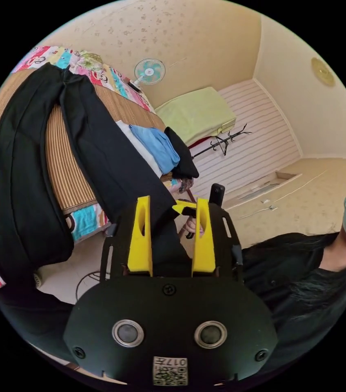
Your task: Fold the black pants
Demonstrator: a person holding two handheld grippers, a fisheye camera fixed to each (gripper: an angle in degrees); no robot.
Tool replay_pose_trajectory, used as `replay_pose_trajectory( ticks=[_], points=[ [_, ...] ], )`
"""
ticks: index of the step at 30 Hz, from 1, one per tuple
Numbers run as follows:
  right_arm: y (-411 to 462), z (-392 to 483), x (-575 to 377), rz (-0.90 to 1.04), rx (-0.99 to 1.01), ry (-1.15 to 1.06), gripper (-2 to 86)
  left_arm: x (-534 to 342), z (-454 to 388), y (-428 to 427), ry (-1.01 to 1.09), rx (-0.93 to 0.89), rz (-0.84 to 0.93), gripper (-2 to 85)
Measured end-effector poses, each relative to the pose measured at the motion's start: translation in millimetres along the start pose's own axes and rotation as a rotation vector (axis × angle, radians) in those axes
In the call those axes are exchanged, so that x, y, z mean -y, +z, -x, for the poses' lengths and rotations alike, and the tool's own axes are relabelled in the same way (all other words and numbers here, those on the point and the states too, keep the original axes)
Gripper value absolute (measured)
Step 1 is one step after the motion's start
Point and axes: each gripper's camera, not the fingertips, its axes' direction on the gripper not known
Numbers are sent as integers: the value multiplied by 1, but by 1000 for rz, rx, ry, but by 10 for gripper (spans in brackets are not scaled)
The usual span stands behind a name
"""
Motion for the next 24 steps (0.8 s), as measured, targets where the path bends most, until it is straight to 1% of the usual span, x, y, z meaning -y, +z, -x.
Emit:
replay_pose_trajectory(
  ticks=[3,5,6,7,9,10,12,14,15,17,19,20,22,24],
  points=[
    [24,7,4,59,56,-51,30,30,-4,31,-21,124,113,160],
    [36,8,5,89,104,-72,33,43,12,64,-71,252,246,118],
    [41,6,6,125,128,-90,36,43,16,71,-81,249,280,96],
    [44,2,9,206,121,-116,39,39,23,76,-94,232,295,53],
    [40,-12,17,324,78,-145,49,27,25,67,-100,228,251,30],
    [30,-30,28,334,14,-112,63,20,27,58,-103,241,224,27],
    [8,-68,58,267,-75,-19,110,9,31,43,-124,248,191,22],
    [-5,-112,99,194,-126,71,130,-1,39,25,-155,204,151,19],
    [-4,-145,131,170,-159,158,139,-3,41,21,-163,194,141,18],
    [13,-191,182,166,-195,213,153,-10,44,7,-182,167,107,17],
    [47,-249,239,119,-287,321,161,-13,44,-4,-185,149,85,15],
    [56,-264,251,106,-303,360,160,-16,43,-11,-183,136,65,13],
    [91,-319,283,75,-372,521,153,-20,42,-24,-182,118,28,12],
    [113,-345,297,66,-441,596,138,-24,44,-38,-184,93,-10,11]
  ],
)
